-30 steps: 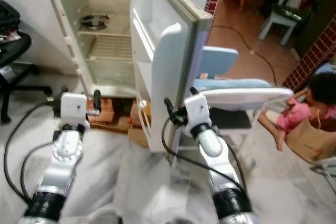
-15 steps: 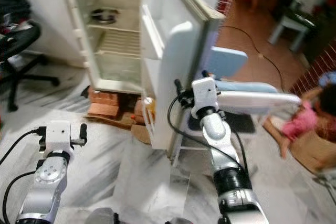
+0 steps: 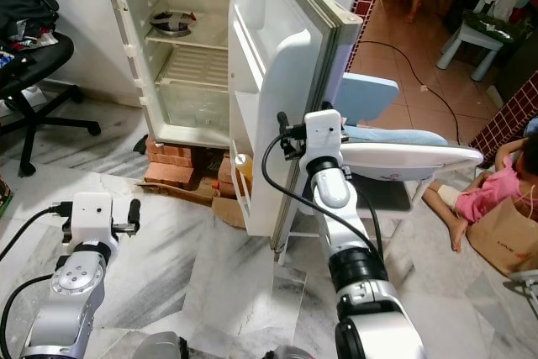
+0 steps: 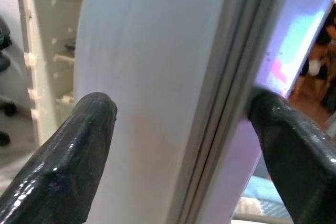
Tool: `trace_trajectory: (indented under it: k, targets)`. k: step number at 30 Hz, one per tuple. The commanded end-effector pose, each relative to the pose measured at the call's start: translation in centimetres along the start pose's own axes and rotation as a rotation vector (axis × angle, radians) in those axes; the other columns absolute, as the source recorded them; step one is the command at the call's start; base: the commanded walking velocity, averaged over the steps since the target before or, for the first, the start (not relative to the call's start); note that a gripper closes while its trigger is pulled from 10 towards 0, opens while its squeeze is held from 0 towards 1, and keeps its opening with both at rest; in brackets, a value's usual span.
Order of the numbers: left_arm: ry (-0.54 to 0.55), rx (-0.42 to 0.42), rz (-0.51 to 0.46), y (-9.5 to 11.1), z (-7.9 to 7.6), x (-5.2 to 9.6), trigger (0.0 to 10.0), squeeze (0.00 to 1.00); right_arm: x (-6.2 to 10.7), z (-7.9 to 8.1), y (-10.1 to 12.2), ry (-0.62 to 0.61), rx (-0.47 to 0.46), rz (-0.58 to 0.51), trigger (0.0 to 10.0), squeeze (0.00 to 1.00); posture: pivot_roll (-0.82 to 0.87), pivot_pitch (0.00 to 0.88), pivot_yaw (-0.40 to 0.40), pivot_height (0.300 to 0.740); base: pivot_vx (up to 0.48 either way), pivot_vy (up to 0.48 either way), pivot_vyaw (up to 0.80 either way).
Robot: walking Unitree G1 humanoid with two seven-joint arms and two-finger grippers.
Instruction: Restocking fridge
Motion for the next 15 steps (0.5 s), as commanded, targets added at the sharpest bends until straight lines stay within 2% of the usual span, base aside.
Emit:
trace_trajectory:
  k: [1, 2, 3, 4, 6, 7, 10, 13, 15]
  targets:
    - [-0.022, 0.009, -0.032, 1.1, -0.3, 0.0, 10.0, 0.00, -0.7, 1.0, 0.1, 0.046, -0.064, 0.020, 10.0, 0.00, 0.16, 0.008, -0.087, 0.740, 0.000, 0.000, 0.00]
    - [-0.041, 0.012, -0.042, 1.3, -0.8, 0.0, 10.0, 0.00, -0.6, 3.9, 0.2, 0.181, -0.123, 0.028, 10.0, 0.00, 0.16, 0.006, -0.085, 0.740, 0.000, 0.000, 0.00]
    - [-0.041, 0.012, -0.042, 1.3, -0.8, 0.0, 10.0, 0.00, -0.6, 3.9, 0.2, 0.181, -0.123, 0.028, 10.0, 0.00, 0.16, 0.006, -0.085, 0.740, 0.000, 0.000, 0.00]
    - [-0.051, 0.015, -0.049, 1.5, -1.1, 0.0, 10.0, 0.00, 0.0, 7.1, 0.8, 0.333, -0.233, 0.041, 10.0, 0.00, 0.16, 0.006, -0.084, 0.740, 0.000, 0.000, 0.00]
    - [-0.046, 0.015, -0.063, 1.8, -1.0, 0.0, 10.0, 0.00, 0.8, 9.4, 1.5, 0.456, -0.314, 0.047, 10.0, 0.00, 0.16, 0.004, -0.085, 0.740, 0.000, 0.000, 0.00]
    - [-0.040, 0.016, -0.069, 1.9, -0.8, -0.1, 10.0, 0.00, 2.0, 11.6, 2.4, 0.593, -0.367, 0.045, 10.0, 0.00, 0.16, 0.003, -0.085, 0.740, 0.000, 0.000, 0.00]
    - [-0.033, 0.015, -0.065, 1.9, -0.5, -0.2, 10.0, 0.00, 4.3, 14.1, 3.8, 0.778, -0.459, 0.040, 10.0, 0.00, 0.16, 0.001, -0.085, 0.740, 0.000, 0.000, 0.00]
    - [-0.030, 0.014, -0.068, 2.0, -0.3, -0.3, 10.0, 0.00, 6.5, 15.6, 5.2, 0.937, -0.536, 0.036, 10.0, 0.00, 0.16, 0.000, -0.084, 0.740, 0.000, 0.000, 0.00]
    - [-0.030, 0.011, -0.071, 2.0, -0.3, -0.3, 10.0, 0.00, 6.6, 15.1, 3.8, 0.919, -0.453, 0.058, 10.0, 0.00, 0.16, 0.000, -0.084, 0.740, 0.000, 0.000, 0.00]
Point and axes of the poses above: a point about 5 cm out from each wrist's last joint towards the gripper, its own x axis pointing back from the gripper into the wrist, its own y axis along the axis of the wrist's last joint, z = x × y, the point moved 6 cm from there along -x, pointing out of the wrist towards the gripper, and after that the axes turned 6 degrees about -x, right-handed, at the moved point
